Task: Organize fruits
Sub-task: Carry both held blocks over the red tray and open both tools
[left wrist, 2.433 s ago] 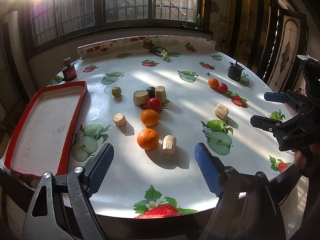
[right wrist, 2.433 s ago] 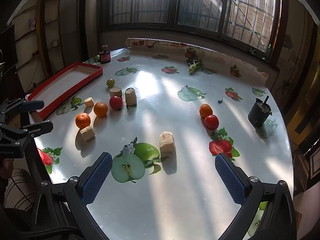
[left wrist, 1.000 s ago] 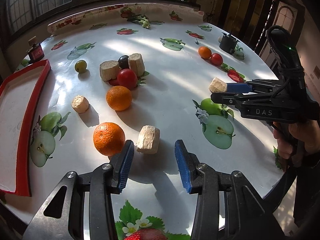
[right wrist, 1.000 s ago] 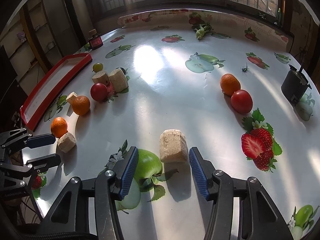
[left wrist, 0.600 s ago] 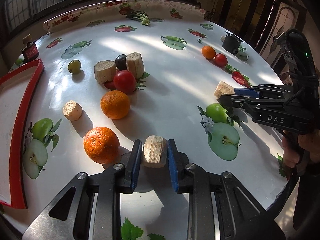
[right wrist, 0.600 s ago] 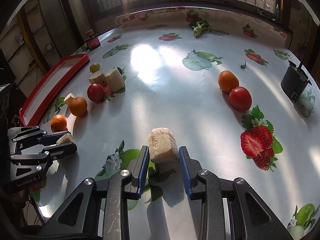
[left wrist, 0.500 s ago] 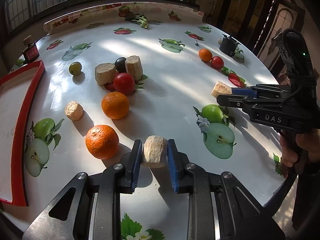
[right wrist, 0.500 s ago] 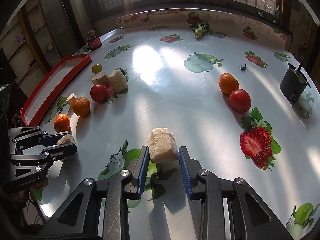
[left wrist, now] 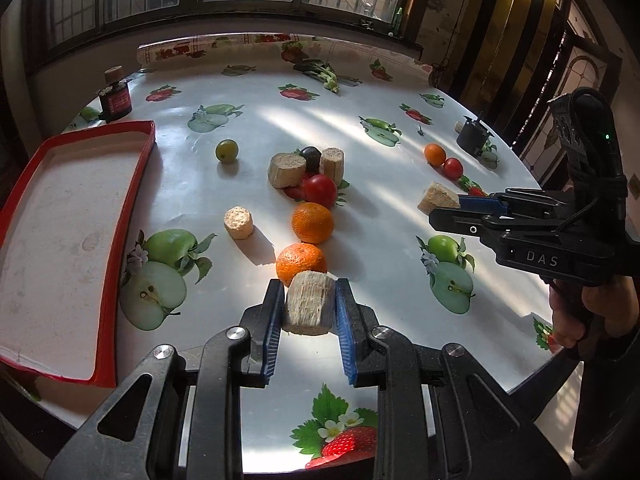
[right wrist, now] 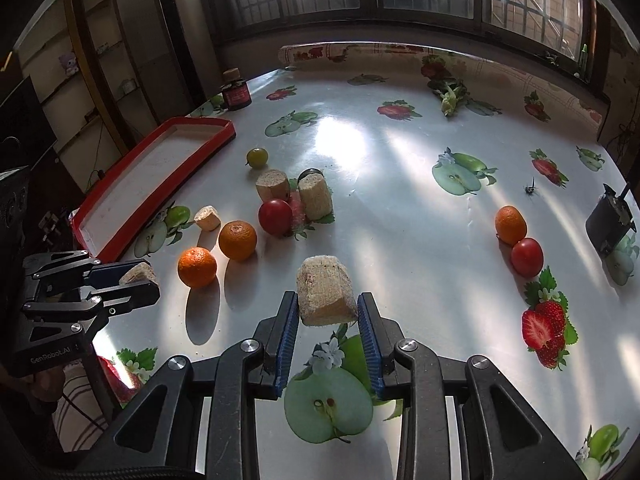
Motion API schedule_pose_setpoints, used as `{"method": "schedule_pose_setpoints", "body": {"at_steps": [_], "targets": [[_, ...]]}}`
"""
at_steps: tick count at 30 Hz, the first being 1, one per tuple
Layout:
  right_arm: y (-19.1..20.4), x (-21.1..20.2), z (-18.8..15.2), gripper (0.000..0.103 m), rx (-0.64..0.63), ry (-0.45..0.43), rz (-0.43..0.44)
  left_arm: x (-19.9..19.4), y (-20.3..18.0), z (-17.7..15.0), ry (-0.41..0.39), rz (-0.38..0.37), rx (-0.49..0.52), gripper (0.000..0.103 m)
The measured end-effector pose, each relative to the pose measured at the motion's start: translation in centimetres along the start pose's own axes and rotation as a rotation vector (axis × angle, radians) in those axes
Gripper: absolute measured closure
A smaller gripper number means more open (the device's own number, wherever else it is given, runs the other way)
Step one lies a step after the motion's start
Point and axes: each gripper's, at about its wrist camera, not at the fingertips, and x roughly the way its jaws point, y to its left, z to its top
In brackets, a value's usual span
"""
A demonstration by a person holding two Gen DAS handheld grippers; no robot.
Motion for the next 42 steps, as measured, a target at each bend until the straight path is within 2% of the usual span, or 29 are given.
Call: {"method": "schedule_pose_setpoints", "body": {"at_steps": [22, 31, 36, 42], "targets": [[15.8, 5.6, 7.7, 0.073, -0.201, 0.021, 0.253, -5.7, 15.0, -1.3, -0.075, 0.207, -0.235, 0.080], [21.5, 10.3, 11.0, 0.073, -0.236, 0.064, 0.342, -4.8, 18.8, -1.4, -0.051, 0.266, -0.284, 0.080], [23.9, 14.1, 11.8, 0.073, -0.258, 0.118, 0.348, -3.9, 20.7, -1.8, -0.020, 0.286, -0.313, 0.080], [24.9, 17.2, 11.4, 0.073, -0.275, 0.173, 0.334, -2.5, 21.5, -2.1, 0.021, 0.309, -0.313, 0.080]]}}
